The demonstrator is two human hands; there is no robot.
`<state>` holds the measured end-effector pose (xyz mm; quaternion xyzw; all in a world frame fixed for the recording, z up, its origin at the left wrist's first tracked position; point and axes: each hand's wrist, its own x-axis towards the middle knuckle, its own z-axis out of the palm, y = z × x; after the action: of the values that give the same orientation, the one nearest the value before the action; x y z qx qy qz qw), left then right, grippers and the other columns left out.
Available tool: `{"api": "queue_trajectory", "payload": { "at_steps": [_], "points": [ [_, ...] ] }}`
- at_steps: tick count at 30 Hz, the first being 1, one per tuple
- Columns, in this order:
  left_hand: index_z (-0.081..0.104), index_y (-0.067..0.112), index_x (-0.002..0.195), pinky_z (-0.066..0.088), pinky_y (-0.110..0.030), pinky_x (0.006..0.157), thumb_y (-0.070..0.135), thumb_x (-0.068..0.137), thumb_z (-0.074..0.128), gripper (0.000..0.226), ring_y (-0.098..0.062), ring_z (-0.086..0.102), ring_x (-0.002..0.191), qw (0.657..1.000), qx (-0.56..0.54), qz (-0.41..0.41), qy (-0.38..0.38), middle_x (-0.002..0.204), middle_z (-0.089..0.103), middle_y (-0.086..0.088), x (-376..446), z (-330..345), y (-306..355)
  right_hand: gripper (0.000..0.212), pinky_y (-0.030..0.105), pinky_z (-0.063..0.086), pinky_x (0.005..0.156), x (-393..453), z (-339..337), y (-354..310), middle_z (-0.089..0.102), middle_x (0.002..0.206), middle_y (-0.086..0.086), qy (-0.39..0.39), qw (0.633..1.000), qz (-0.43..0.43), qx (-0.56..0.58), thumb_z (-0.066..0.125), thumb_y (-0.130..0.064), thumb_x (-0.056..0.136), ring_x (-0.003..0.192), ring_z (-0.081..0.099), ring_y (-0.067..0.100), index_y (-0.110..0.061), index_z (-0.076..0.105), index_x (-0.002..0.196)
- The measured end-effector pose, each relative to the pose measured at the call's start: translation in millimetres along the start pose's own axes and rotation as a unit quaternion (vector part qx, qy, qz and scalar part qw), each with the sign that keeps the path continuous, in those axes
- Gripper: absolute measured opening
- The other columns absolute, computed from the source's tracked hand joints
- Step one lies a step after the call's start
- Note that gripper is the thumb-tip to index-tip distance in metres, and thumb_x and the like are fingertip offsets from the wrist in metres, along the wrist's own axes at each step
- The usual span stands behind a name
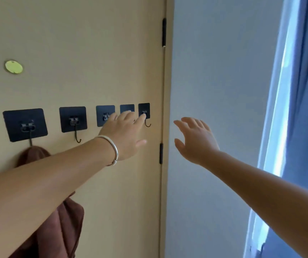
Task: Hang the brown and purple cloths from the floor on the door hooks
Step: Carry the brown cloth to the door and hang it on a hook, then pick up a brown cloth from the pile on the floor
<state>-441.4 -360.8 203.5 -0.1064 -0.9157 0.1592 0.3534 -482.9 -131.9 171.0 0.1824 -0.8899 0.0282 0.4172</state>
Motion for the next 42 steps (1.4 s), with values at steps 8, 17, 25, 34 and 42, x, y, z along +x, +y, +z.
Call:
{"api": "queue_trajectory", "payload": {
  "at_steps": [8, 17, 25, 34, 42],
  "points": [
    [0.008, 0.017, 0.153, 0.020, -0.041, 0.116, 0.056, 0.093, 0.038, 0.077, -0.022, 0.019, 0.143, 0.990, -0.103, 0.093, 0.022, 0.153, 0.027, -0.005, 19.1, -2.2, 69.4, 0.055, 0.038, 0.023, 0.113, -58.8, -54.9, 49.4, 0.046, 0.141, 0.001, -0.029, 0.990, 0.098, -0.093, 0.055, -0.040, 0.088, 0.131, 0.038, 0.022, -0.024, 0.044, 0.139],
    [0.010, 0.018, 0.153, 0.022, -0.039, 0.114, 0.057, 0.092, 0.040, 0.078, -0.021, 0.025, 0.140, 0.957, -0.192, 0.204, 0.080, 0.151, 0.029, -0.003, 43.8, -40.3, 182.3, 0.055, 0.044, 0.022, 0.114, -139.1, -138.1, 110.4, 0.044, 0.142, -0.001, -0.064, 0.958, 0.199, -0.197, 0.054, -0.041, 0.089, 0.133, 0.037, 0.021, -0.025, 0.041, 0.140],
    [0.005, 0.018, 0.154, 0.019, -0.041, 0.117, 0.057, 0.094, 0.037, 0.078, -0.021, 0.018, 0.145, 0.905, -0.265, 0.312, 0.119, 0.155, 0.023, -0.005, 36.0, -103.0, 316.4, 0.054, 0.042, 0.025, 0.112, -238.3, -238.7, 160.8, 0.047, 0.138, 0.000, -0.089, 0.901, 0.294, -0.306, 0.054, -0.044, 0.087, 0.129, 0.042, 0.022, -0.026, 0.044, 0.137],
    [0.010, 0.020, 0.152, 0.018, -0.047, 0.118, 0.057, 0.092, 0.045, 0.078, -0.024, 0.021, 0.144, 0.811, -0.379, 0.426, 0.131, 0.155, 0.025, -0.006, -27.9, -209.0, 457.1, 0.056, 0.046, 0.027, 0.110, -373.7, -371.2, 172.0, 0.045, 0.142, 0.002, -0.114, 0.821, 0.414, -0.376, 0.056, -0.042, 0.088, 0.130, 0.042, 0.023, -0.025, 0.042, 0.140],
    [0.008, 0.020, 0.153, 0.018, -0.046, 0.117, 0.055, 0.092, 0.045, 0.079, -0.026, 0.021, 0.144, 0.734, -0.421, 0.509, 0.162, 0.156, 0.024, -0.007, -114.3, -306.7, 540.8, 0.054, 0.052, 0.027, 0.112, -487.5, -483.0, 138.0, 0.047, 0.141, 0.000, -0.115, 0.747, 0.496, -0.428, 0.055, -0.039, 0.088, 0.130, 0.043, 0.021, -0.024, 0.043, 0.138]
  ]
}}
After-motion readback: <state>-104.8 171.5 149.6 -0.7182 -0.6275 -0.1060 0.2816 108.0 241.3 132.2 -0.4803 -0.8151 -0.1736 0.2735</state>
